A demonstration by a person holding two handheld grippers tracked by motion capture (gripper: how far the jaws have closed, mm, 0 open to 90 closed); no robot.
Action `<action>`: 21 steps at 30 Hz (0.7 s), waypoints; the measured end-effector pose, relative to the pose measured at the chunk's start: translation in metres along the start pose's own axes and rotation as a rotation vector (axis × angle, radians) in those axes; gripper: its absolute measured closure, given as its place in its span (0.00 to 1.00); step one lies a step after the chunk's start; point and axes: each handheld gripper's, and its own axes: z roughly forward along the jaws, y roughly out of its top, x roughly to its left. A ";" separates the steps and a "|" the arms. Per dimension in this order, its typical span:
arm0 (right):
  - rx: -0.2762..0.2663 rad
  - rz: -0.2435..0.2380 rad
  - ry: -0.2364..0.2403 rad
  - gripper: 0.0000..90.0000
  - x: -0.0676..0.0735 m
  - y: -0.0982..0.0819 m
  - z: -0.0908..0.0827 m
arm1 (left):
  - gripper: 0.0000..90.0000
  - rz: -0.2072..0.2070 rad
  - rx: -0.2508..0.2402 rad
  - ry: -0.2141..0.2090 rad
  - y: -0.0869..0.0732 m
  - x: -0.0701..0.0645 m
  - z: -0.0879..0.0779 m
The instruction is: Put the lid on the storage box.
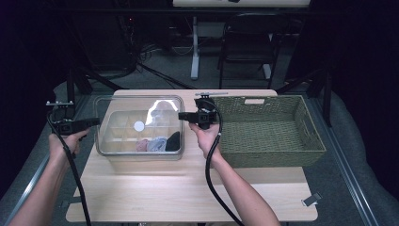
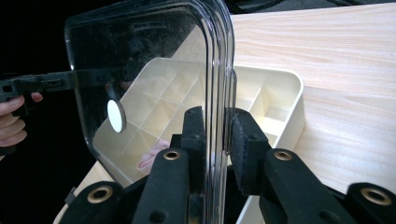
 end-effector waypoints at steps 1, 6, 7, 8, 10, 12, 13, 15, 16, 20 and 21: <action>0.003 0.004 -0.002 0.86 0.000 0.002 0.003 | 0.80 0.004 0.004 0.007 0.002 0.001 0.001; 0.009 0.020 -0.009 0.86 -0.002 0.010 0.012 | 0.79 -0.005 0.021 0.012 0.008 0.005 0.007; 0.012 0.021 -0.015 0.85 -0.003 0.010 0.014 | 0.79 -0.007 0.032 0.013 0.009 0.005 0.007; 0.017 0.024 -0.019 0.85 -0.005 0.010 0.016 | 0.79 -0.007 0.031 0.017 0.010 0.005 0.009; 0.026 0.032 -0.034 0.84 -0.008 0.010 0.021 | 0.79 0.001 0.033 0.030 0.012 0.003 0.012; 0.024 0.050 -0.047 0.82 -0.011 0.010 0.024 | 0.79 0.008 0.050 0.038 0.015 0.002 0.016; 0.030 0.050 -0.060 0.81 -0.011 0.011 0.026 | 0.79 0.003 0.054 0.034 0.015 0.003 0.018; 0.029 0.047 -0.073 0.81 -0.011 0.011 0.028 | 0.79 -0.004 0.064 0.030 0.016 0.004 0.020; 0.040 0.051 -0.091 0.80 -0.012 0.013 0.032 | 0.79 -0.005 0.070 0.032 0.017 0.005 0.022; 0.061 0.048 -0.125 0.77 -0.012 0.015 0.039 | 0.78 -0.022 0.081 0.034 0.016 0.008 0.027; 0.065 0.050 -0.136 0.76 -0.012 0.015 0.042 | 0.78 -0.025 0.089 0.035 0.015 0.008 0.028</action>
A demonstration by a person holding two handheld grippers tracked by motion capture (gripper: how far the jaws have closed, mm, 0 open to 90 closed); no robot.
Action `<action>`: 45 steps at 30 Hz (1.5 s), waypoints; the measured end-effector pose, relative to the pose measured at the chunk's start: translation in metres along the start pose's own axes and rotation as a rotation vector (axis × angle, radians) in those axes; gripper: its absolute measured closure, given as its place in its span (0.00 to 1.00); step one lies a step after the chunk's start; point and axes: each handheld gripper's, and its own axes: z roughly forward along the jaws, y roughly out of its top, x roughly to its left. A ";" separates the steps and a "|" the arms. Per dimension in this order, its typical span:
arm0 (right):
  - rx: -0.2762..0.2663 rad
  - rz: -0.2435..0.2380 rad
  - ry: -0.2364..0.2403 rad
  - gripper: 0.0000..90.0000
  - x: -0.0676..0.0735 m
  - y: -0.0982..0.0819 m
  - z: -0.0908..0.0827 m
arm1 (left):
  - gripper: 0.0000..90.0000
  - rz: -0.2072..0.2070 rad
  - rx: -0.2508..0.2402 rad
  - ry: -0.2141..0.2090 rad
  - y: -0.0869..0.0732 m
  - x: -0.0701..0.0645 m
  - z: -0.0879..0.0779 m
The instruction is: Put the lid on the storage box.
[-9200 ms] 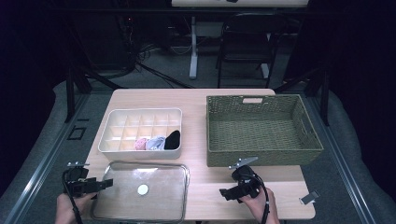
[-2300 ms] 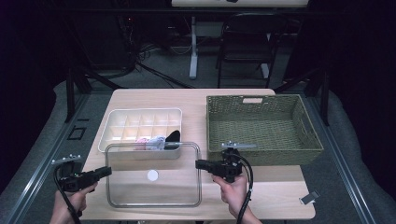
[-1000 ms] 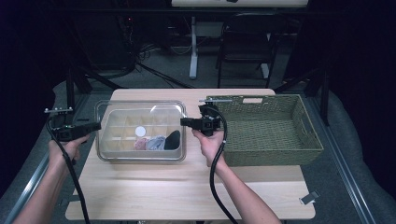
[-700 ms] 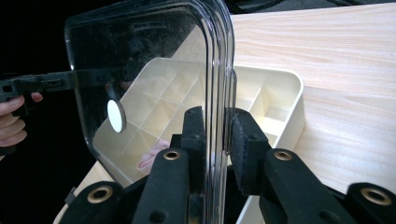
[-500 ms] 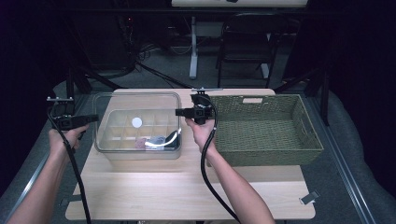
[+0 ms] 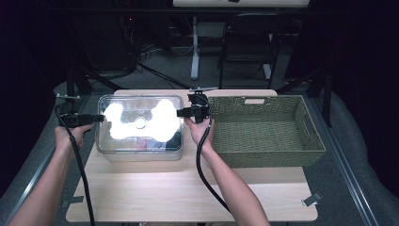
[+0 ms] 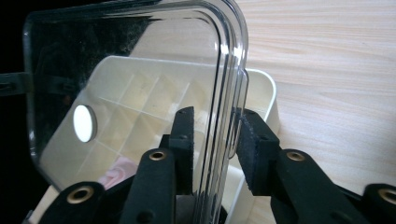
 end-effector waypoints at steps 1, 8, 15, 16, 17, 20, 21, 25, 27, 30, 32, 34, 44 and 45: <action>0.003 0.002 -0.006 0.76 0.000 0.000 0.002 | 0.77 0.000 0.012 0.001 0.000 0.001 0.001; 0.017 0.015 -0.047 0.74 0.001 0.004 0.013 | 0.75 -0.028 0.042 -0.010 0.000 0.006 0.010; 0.043 0.006 -0.110 0.70 0.001 0.004 0.024 | 0.73 -0.049 0.074 -0.002 0.001 0.008 0.021; 0.045 0.007 -0.115 0.70 0.001 0.004 0.026 | 0.72 -0.052 0.076 0.004 0.001 0.008 0.022; 0.051 0.013 -0.123 0.70 0.001 0.004 0.028 | 0.72 -0.052 0.078 0.005 0.001 0.008 0.023; 0.061 0.021 -0.130 0.69 -0.001 0.003 0.033 | 0.71 -0.065 0.085 0.006 0.000 0.009 0.028; 0.066 0.023 -0.136 0.69 -0.002 0.003 0.034 | 0.71 -0.074 0.091 0.005 0.000 0.010 0.030; 0.086 0.024 -0.158 0.67 -0.001 0.003 0.039 | 0.67 -0.089 0.096 0.007 -0.002 0.012 0.038; 0.092 0.033 -0.160 0.66 -0.003 0.002 0.043 | 0.66 -0.114 0.108 -0.007 -0.004 0.015 0.044; 0.106 0.042 -0.166 0.64 -0.005 -0.001 0.049 | 0.62 -0.128 0.120 -0.011 -0.007 0.017 0.052; 0.115 0.046 -0.178 0.62 -0.006 -0.002 0.053 | 0.60 -0.115 0.113 0.005 -0.010 0.016 0.056; 0.127 0.040 -0.184 0.58 -0.007 -0.004 0.055 | 0.59 -0.077 0.113 0.030 -0.009 0.013 0.055; 0.182 -0.007 -0.177 0.33 0.002 -0.004 0.048 | 0.35 -0.002 0.113 0.125 -0.018 0.011 0.045; 0.186 -0.014 -0.171 0.31 0.003 -0.005 0.044 | 0.31 0.016 0.117 0.124 -0.019 0.011 0.042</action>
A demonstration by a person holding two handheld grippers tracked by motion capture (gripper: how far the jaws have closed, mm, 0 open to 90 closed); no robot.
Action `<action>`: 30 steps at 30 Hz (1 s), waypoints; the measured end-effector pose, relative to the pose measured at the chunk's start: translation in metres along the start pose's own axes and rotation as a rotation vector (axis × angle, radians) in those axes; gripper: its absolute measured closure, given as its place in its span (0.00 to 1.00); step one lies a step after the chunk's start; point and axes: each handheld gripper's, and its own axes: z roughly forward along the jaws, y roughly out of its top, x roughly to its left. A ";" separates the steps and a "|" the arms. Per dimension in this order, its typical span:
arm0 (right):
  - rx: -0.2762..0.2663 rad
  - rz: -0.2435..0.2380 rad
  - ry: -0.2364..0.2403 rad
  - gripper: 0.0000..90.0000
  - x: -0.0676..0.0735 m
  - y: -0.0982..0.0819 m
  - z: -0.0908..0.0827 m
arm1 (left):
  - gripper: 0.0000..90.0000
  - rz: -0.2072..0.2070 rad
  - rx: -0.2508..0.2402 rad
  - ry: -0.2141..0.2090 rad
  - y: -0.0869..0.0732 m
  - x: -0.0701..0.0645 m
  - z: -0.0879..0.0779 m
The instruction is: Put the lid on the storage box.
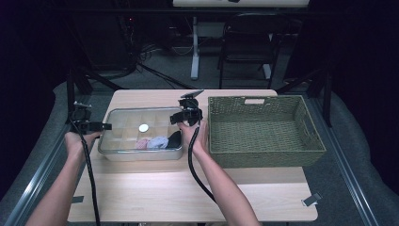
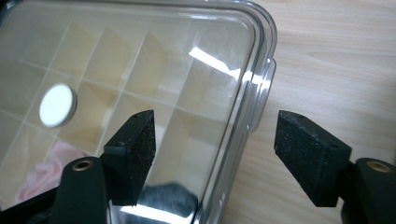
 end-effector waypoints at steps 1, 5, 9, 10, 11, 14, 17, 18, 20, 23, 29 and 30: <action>0.009 -0.015 -0.011 0.29 0.001 -0.001 -0.003 | 0.24 0.011 0.001 -0.002 -0.001 -0.001 -0.003; 0.009 -0.026 0.043 0.26 -0.002 -0.006 -0.015 | 0.18 0.071 -0.006 0.016 -0.007 -0.007 -0.011; 0.016 -0.080 0.083 0.23 -0.007 -0.012 -0.030 | 0.15 0.124 -0.020 0.014 -0.014 -0.017 -0.021; 0.014 -0.086 0.092 0.22 -0.007 -0.013 -0.033 | 0.14 0.138 -0.024 0.008 -0.017 -0.021 -0.024; 0.008 -0.102 0.117 0.21 -0.009 -0.016 -0.038 | 0.13 0.146 -0.030 0.001 -0.019 -0.024 -0.026; 0.021 -0.163 0.140 0.17 -0.011 -0.023 -0.049 | 0.10 0.186 -0.032 -0.001 -0.027 -0.033 -0.034; 0.030 -0.213 0.165 0.16 -0.009 -0.033 -0.061 | 0.08 0.239 -0.036 0.001 -0.038 -0.045 -0.042; 0.030 -0.230 0.169 0.16 -0.008 -0.037 -0.064 | 0.07 0.248 -0.038 -0.009 -0.042 -0.049 -0.045; 0.040 -0.261 0.186 0.15 -0.007 -0.045 -0.071 | 0.06 0.269 -0.044 -0.019 -0.049 -0.055 -0.048; 0.051 -0.312 0.201 0.14 -0.007 -0.057 -0.080 | 0.05 0.295 -0.057 -0.029 -0.064 -0.065 -0.053; 0.045 -0.404 0.242 0.12 0.000 -0.088 -0.101 | 0.02 0.330 -0.070 -0.047 -0.088 -0.078 -0.066; 0.042 -0.418 0.247 0.12 0.001 -0.093 -0.103 | 0.01 0.337 -0.077 -0.045 -0.092 -0.080 -0.067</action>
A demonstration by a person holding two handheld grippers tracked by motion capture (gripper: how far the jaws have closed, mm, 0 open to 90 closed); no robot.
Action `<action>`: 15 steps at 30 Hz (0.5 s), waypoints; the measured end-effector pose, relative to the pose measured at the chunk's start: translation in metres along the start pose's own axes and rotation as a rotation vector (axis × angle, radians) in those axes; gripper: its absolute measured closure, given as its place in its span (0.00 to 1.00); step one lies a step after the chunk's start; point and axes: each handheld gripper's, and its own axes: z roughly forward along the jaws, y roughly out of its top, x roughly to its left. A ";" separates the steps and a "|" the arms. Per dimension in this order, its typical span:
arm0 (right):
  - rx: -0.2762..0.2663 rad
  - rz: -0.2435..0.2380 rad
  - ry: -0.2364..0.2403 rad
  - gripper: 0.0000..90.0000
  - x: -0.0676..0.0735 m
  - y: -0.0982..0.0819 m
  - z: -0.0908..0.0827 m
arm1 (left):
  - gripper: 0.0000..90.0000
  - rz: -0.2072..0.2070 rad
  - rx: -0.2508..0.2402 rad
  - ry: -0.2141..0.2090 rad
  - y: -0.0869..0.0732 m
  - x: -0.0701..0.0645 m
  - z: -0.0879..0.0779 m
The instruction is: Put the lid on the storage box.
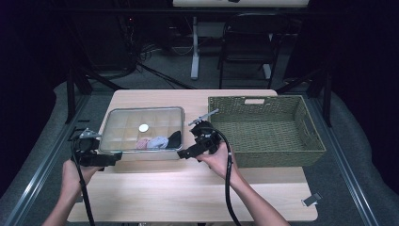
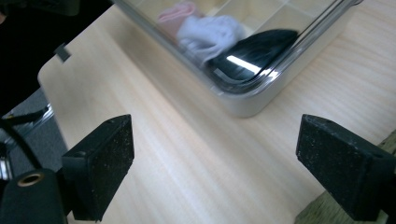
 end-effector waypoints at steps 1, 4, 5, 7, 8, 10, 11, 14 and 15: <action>-0.002 -0.015 0.005 0.11 0.003 -0.004 -0.002 | 0.01 0.011 -0.006 0.003 -0.003 -0.003 -0.001; 0.000 -0.052 0.010 0.10 0.012 -0.015 -0.008 | 0.00 0.020 -0.008 -0.011 -0.012 -0.012 -0.006; 0.003 -0.065 0.010 0.09 0.016 -0.021 -0.009 | 0.00 0.025 -0.017 -0.004 -0.015 -0.015 -0.007; 0.008 -0.087 0.013 0.07 0.021 -0.032 -0.012 | 0.00 0.043 -0.014 0.002 -0.020 -0.021 -0.010; 0.010 -0.093 0.014 0.07 0.023 -0.038 -0.013 | 0.00 0.045 -0.020 0.004 -0.023 -0.023 -0.011; 0.017 -0.114 0.018 0.06 0.027 -0.050 -0.015 | 0.00 0.053 -0.024 0.004 -0.028 -0.029 -0.012; 0.022 -0.121 0.008 0.05 0.029 -0.056 -0.016 | 0.00 0.056 -0.020 0.001 -0.030 -0.030 -0.013; 0.018 -0.134 0.014 0.03 0.033 -0.071 -0.019 | 0.00 0.057 -0.025 -0.007 -0.036 -0.032 -0.014; 0.010 -0.139 0.011 0.02 0.033 -0.077 -0.019 | 0.00 0.055 -0.026 -0.007 -0.037 -0.033 -0.014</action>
